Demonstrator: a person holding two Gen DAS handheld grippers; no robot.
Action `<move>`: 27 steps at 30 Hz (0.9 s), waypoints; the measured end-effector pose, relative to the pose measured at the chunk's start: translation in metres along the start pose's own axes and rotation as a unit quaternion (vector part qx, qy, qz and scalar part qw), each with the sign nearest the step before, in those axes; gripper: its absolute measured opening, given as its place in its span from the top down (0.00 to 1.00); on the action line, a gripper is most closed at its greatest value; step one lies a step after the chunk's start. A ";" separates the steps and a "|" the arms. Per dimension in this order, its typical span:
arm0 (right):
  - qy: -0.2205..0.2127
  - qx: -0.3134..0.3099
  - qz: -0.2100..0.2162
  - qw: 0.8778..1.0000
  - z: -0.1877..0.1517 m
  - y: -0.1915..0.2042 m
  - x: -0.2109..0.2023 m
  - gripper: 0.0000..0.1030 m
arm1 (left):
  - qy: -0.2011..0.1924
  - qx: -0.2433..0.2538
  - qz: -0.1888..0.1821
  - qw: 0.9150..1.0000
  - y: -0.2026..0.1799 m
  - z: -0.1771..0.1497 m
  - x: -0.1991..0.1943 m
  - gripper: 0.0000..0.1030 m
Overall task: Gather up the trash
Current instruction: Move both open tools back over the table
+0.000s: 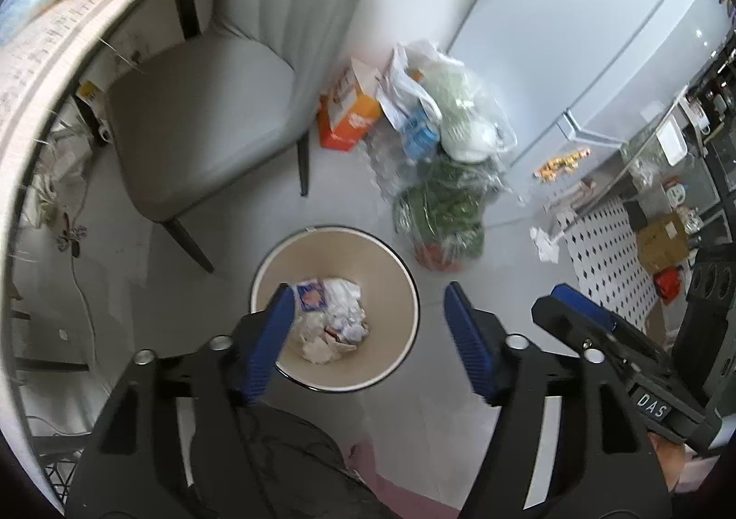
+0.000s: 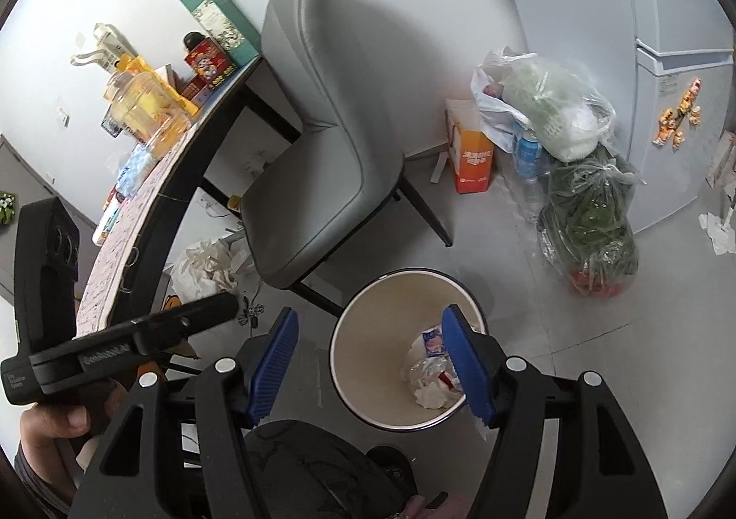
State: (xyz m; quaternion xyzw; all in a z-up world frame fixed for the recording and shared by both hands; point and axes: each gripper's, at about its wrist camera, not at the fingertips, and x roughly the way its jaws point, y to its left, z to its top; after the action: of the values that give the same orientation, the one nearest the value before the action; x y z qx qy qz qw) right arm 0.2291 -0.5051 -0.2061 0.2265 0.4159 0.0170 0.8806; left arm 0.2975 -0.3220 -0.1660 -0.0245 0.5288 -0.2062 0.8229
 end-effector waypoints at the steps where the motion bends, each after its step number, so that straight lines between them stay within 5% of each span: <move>1: -0.001 -0.002 0.002 1.000 0.000 0.003 0.000 0.36 | -0.006 -0.002 0.002 1.000 0.002 0.001 -0.006 0.28; 13: -0.010 -0.046 -0.013 0.999 0.000 0.060 -0.018 0.22 | -0.084 -0.051 0.017 0.995 0.050 -0.006 -0.077 0.12; 18: -0.028 -0.072 -0.012 0.997 -0.001 0.100 -0.026 0.07 | -0.120 -0.077 0.021 0.990 0.079 -0.016 -0.114 0.09; 27: -0.056 -0.117 0.009 0.992 -0.006 0.175 -0.039 0.08 | -0.185 -0.119 0.036 0.975 0.129 -0.042 -0.183 0.06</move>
State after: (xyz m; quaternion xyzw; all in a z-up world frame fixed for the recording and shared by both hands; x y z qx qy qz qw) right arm 0.2264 -0.3548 -0.1088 0.1259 0.3594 0.0605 0.9227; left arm 0.2356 -0.1296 -0.0604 -0.1411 0.3892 -0.1041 0.9043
